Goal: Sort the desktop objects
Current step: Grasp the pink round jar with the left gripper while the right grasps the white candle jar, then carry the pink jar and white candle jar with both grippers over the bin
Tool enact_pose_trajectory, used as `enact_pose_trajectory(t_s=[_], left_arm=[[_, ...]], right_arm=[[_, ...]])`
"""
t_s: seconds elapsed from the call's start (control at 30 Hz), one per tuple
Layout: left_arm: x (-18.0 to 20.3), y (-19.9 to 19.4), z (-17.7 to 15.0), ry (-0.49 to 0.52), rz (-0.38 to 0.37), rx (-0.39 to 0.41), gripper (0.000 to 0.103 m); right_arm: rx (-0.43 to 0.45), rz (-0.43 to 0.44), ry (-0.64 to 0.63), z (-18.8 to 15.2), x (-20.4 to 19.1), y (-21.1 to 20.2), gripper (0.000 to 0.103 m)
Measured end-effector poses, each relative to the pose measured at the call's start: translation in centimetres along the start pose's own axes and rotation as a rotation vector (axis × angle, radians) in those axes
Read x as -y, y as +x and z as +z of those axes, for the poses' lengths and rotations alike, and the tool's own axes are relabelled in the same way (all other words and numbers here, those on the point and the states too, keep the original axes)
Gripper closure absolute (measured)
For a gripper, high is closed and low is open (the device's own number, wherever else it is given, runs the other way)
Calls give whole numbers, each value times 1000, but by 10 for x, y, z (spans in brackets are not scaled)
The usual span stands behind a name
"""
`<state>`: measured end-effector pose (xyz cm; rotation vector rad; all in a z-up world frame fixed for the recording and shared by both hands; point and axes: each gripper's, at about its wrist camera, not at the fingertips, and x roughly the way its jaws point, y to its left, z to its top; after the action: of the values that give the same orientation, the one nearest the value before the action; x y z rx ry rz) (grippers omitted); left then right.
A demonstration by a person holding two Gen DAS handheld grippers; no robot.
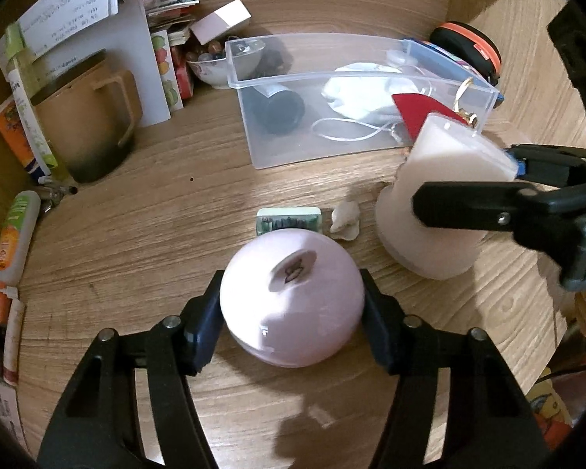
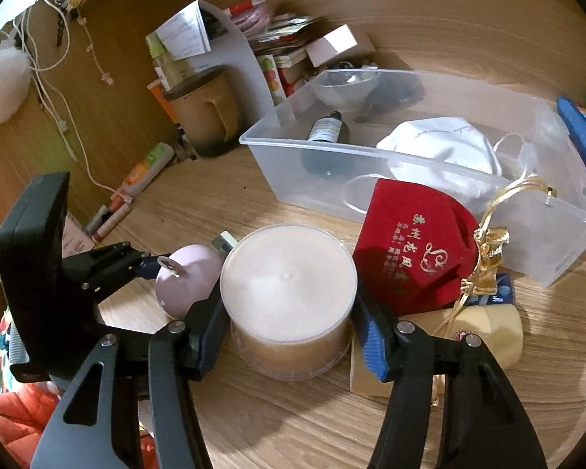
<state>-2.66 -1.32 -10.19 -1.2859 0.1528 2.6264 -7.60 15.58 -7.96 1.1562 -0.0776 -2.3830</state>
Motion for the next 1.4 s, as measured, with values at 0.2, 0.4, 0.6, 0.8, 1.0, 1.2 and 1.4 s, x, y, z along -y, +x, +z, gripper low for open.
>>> enact_pose_trajectory(t_s=[0.2, 0.4, 0.6, 0.8, 1.0, 1.2, 1.4], left_arm=[[0, 1, 0, -7, 21, 9, 40], [-9, -6, 1, -51, -1, 24, 41], [-30, -26, 6, -111, -11, 69, 41], [-49, -46, 23, -158, -17, 127, 41], [-54, -59, 48, -152, -24, 160, 41], [-52, -66, 77, -134, -36, 181, 41], [-47, -69, 103, -125, -62, 204, 41]], right_arm=[[40, 1, -1, 2, 4, -17, 48], [74, -3, -2, 5, 10, -34, 49], [105, 6, -8, 8, 11, -50, 49], [135, 2, -17, 12, 12, -62, 49], [182, -34, -5, 22, 24, -79, 49], [218, -35, 27, 39, 46, -94, 49], [256, -62, 37, 57, 65, -102, 49]])
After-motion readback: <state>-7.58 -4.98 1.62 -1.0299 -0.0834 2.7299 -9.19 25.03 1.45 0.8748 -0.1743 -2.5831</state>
